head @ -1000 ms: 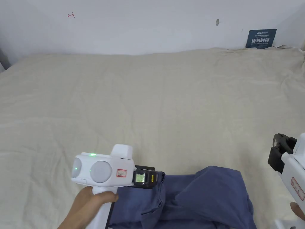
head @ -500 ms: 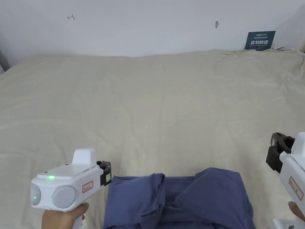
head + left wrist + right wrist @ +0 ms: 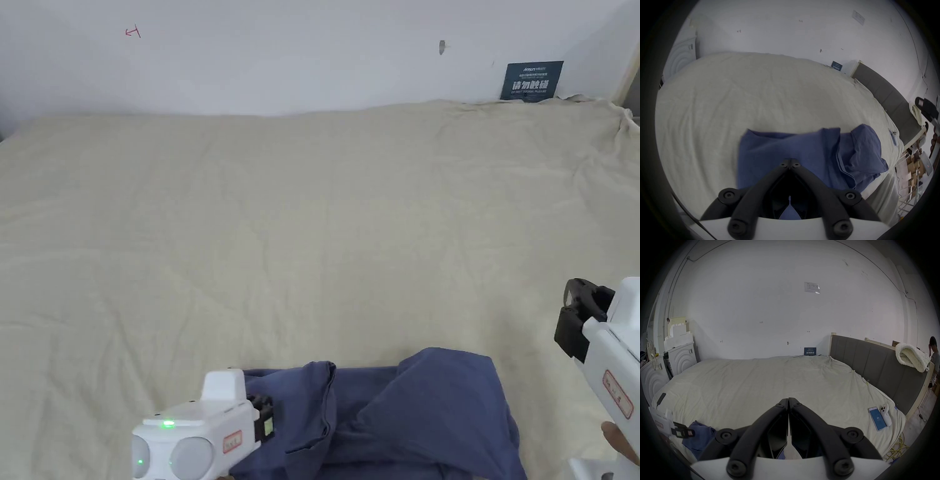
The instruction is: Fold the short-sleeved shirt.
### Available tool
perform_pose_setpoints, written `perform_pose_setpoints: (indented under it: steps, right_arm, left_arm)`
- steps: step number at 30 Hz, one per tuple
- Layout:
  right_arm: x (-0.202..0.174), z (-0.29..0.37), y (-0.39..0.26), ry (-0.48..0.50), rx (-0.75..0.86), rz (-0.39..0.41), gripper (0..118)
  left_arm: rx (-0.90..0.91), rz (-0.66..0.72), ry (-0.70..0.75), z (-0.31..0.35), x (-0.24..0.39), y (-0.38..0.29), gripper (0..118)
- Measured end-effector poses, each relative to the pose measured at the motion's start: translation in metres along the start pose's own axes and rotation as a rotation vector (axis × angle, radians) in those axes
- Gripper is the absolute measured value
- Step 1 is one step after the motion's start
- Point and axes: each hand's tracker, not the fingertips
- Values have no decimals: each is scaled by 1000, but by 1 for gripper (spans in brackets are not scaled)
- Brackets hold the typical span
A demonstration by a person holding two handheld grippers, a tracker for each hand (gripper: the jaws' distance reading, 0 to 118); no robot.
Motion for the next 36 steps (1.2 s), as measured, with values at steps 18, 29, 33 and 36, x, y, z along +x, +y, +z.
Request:
perform_pose_setpoints:
  steps: [18, 29, 33, 36]
  right_arm:
    - [11, 3, -4, -21, -12, -11, 1]
    - [7, 9, 0, -22, -8, -9, 1]
    - [5, 10, 2, -21, -4, -10, 1]
    - [1, 10, 5, -17, 0, -8, 1]
  left_arm:
    - [-54, -113, -91, -34, 89, -26, 0]
    - [-50, -115, -126, -25, 95, -27, 0]
    - [-4, -118, -153, -2, 91, -12, 0]
    - [31, -110, -190, 16, 84, 5, 0]
